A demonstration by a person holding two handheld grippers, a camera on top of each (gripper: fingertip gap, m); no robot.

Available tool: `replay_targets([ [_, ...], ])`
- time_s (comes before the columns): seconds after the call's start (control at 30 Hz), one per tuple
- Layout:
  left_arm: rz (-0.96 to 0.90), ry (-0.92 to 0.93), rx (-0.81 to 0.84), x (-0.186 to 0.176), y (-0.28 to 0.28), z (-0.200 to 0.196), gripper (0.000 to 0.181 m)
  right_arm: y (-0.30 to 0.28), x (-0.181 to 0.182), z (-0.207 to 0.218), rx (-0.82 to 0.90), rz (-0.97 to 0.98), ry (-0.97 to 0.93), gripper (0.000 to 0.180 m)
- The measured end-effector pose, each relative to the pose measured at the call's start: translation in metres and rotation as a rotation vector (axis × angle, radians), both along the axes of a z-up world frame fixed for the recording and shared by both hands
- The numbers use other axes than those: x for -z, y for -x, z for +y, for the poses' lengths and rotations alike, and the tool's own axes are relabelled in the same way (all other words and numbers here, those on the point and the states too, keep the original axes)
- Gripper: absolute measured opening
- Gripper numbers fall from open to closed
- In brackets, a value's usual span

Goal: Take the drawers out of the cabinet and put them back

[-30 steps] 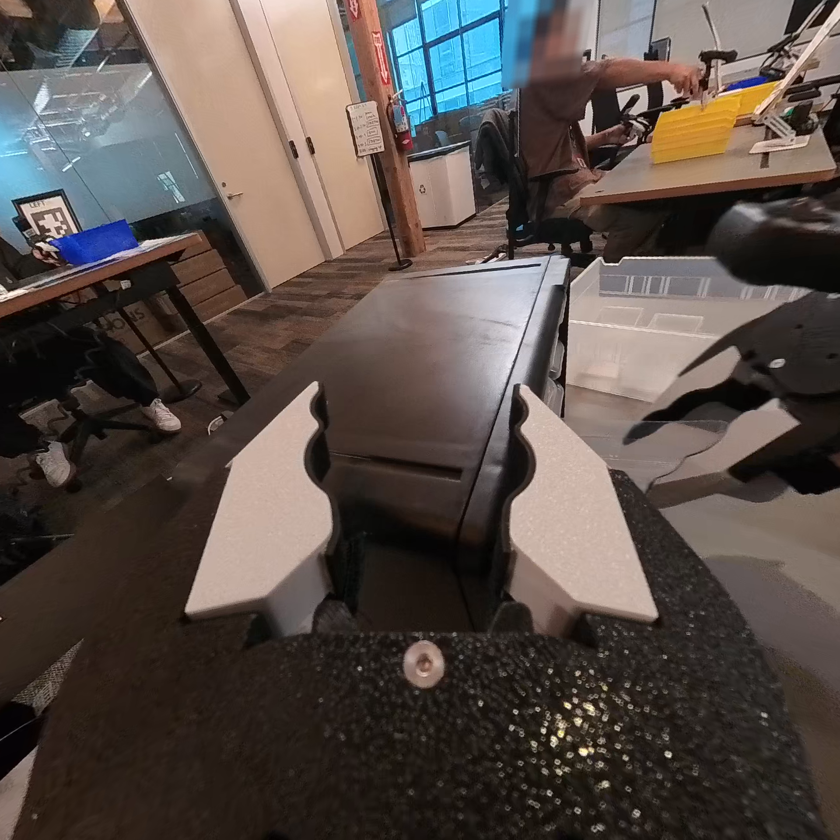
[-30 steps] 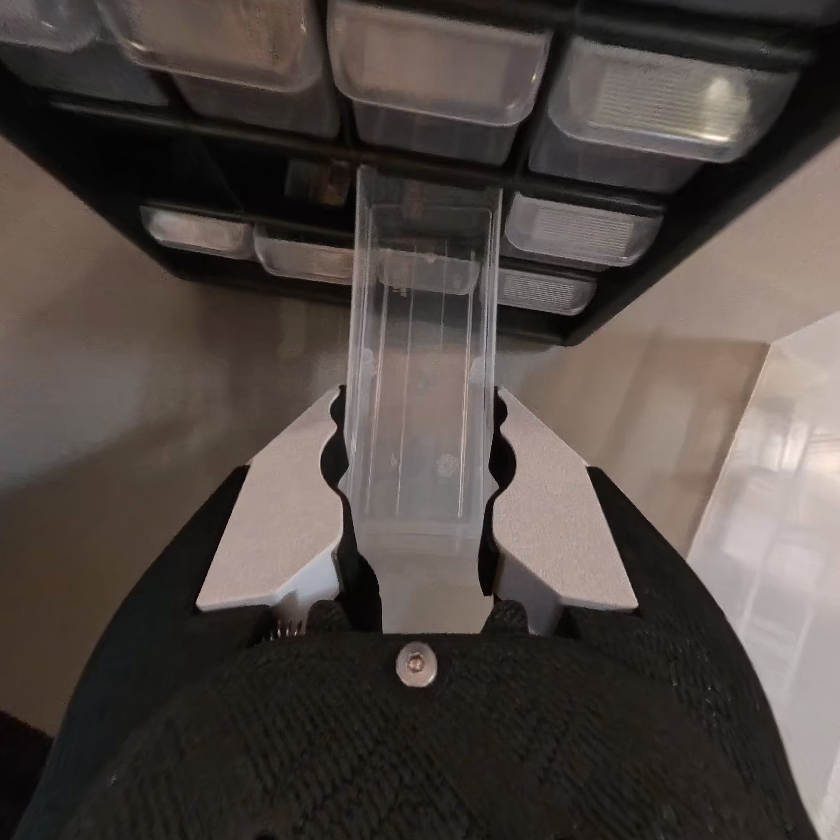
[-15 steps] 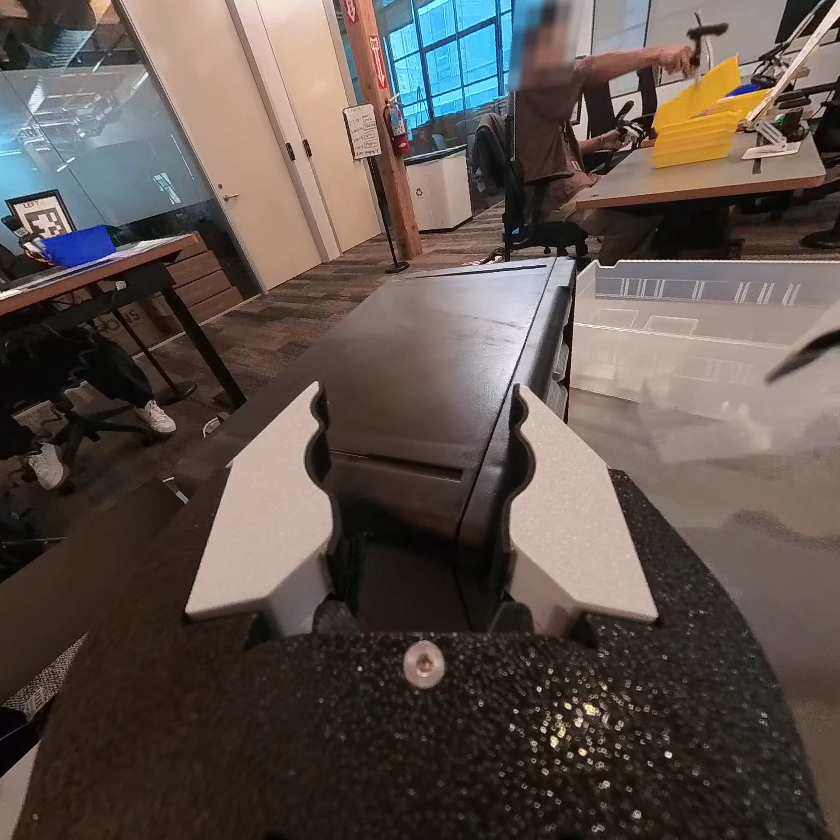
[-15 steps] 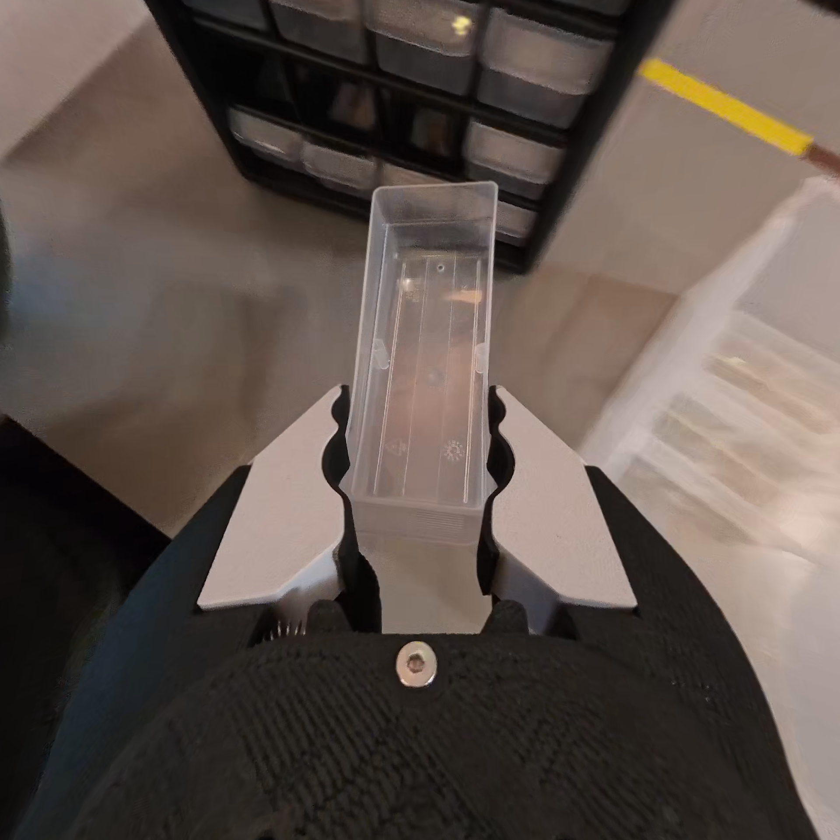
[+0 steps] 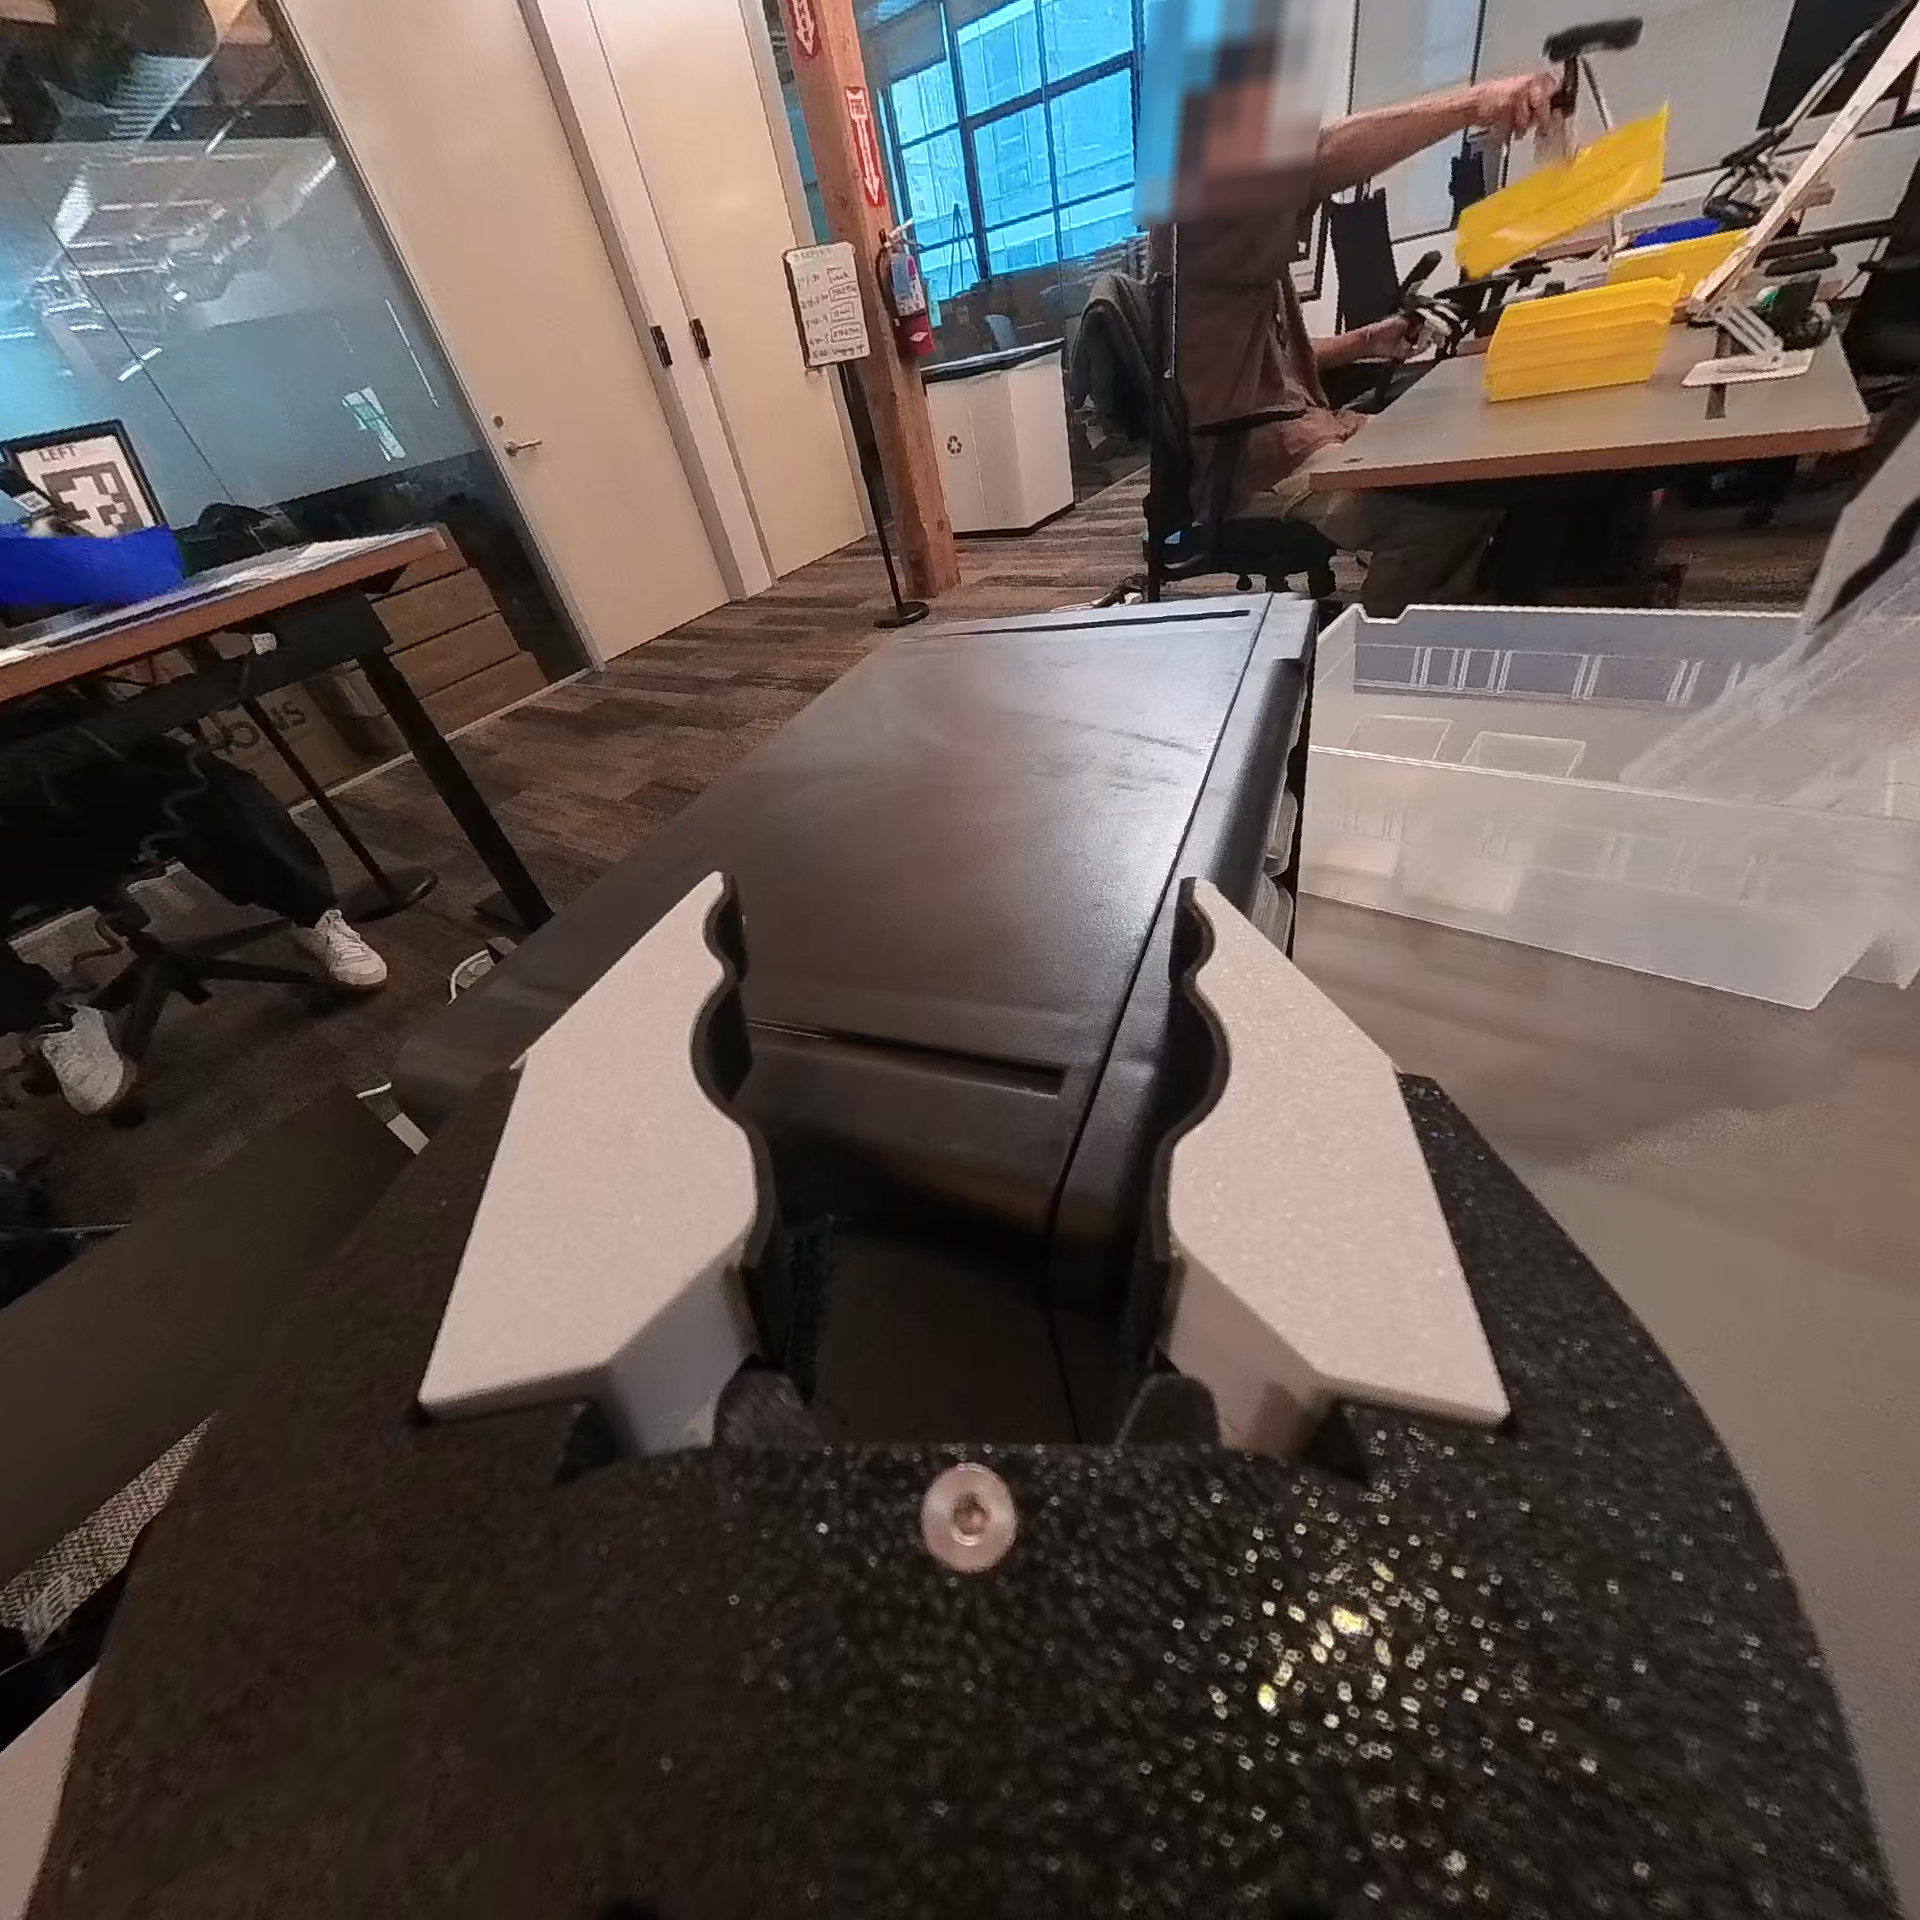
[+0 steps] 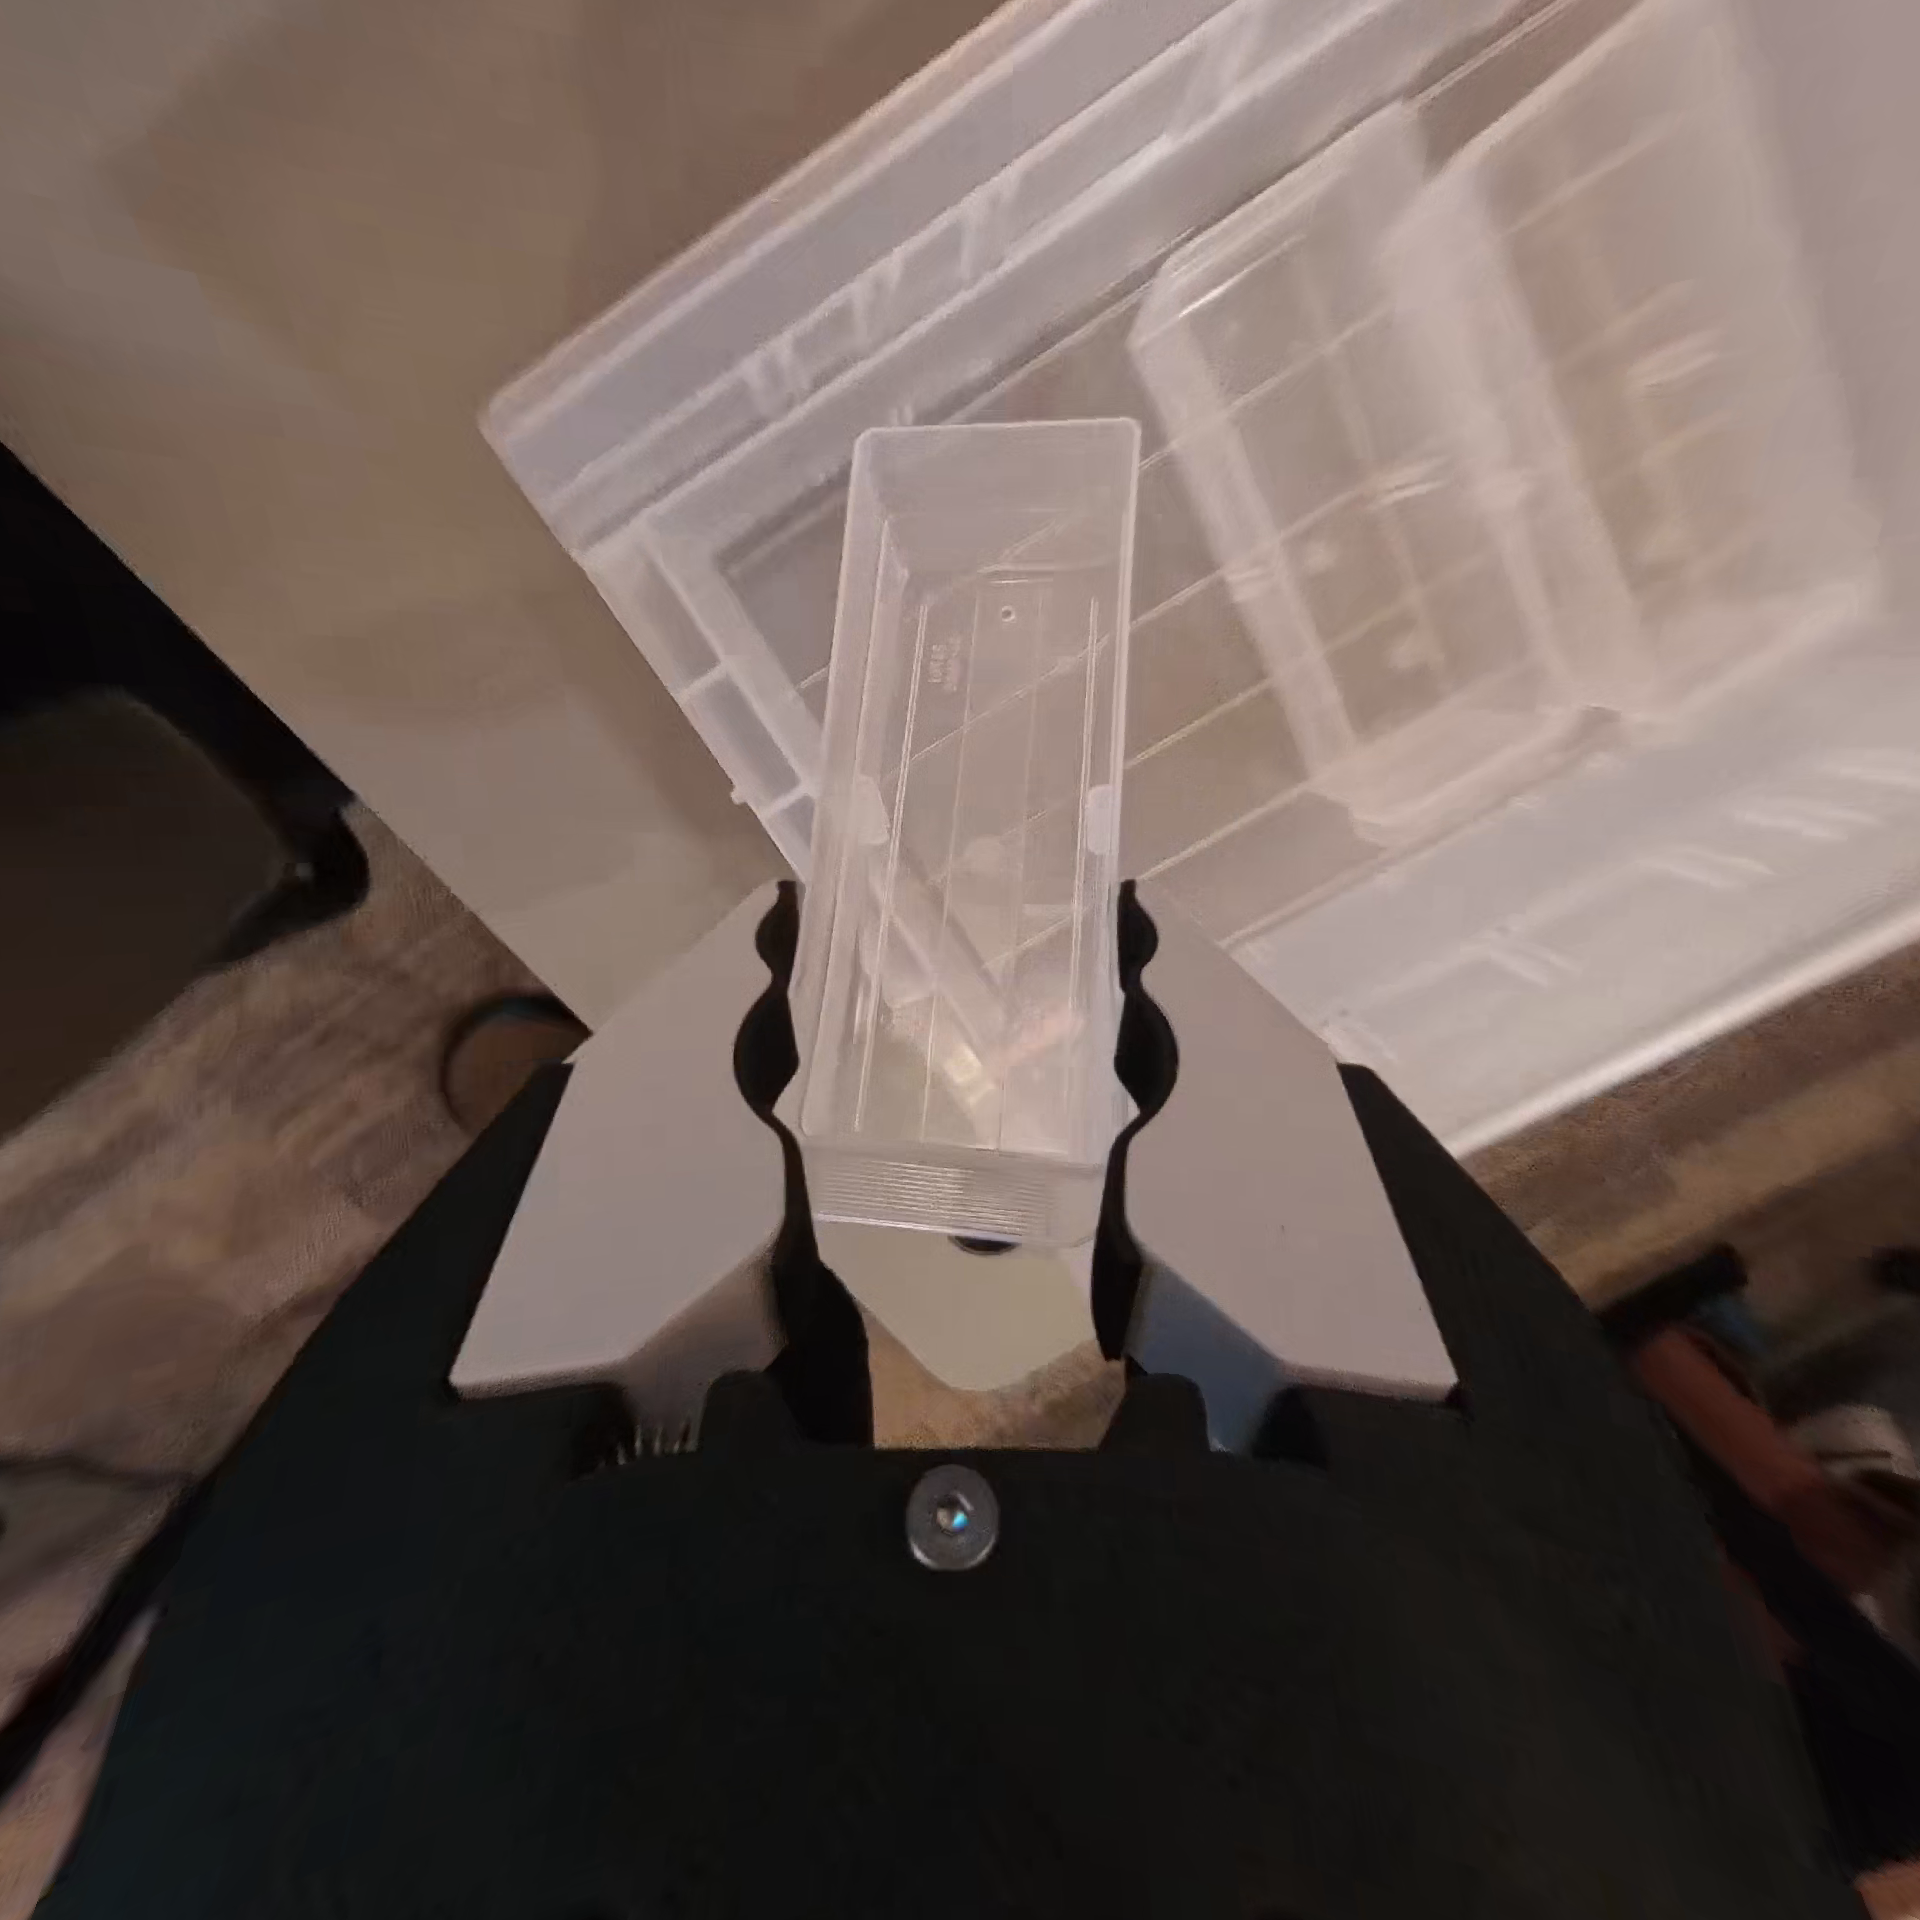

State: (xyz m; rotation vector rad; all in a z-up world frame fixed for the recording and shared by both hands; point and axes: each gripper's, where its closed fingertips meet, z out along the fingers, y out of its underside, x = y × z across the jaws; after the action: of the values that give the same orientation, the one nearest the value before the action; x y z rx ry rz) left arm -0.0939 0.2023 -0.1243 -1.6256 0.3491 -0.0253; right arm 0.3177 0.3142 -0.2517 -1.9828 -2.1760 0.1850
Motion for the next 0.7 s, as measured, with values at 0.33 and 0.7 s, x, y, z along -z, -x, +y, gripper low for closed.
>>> replay_targets([
  [0.33, -0.001, 0.002, -0.001, 0.0, 0.0, 0.0, 0.081, 0.002, 0.056, 0.03, -0.248, -0.297, -0.009, 0.062],
  [0.7, -0.003, 0.003, 0.001, 0.0, 0.0, 0.0, 0.081, 0.021, 0.066, 0.052, -0.273, -0.278, -0.18, 0.1],
])
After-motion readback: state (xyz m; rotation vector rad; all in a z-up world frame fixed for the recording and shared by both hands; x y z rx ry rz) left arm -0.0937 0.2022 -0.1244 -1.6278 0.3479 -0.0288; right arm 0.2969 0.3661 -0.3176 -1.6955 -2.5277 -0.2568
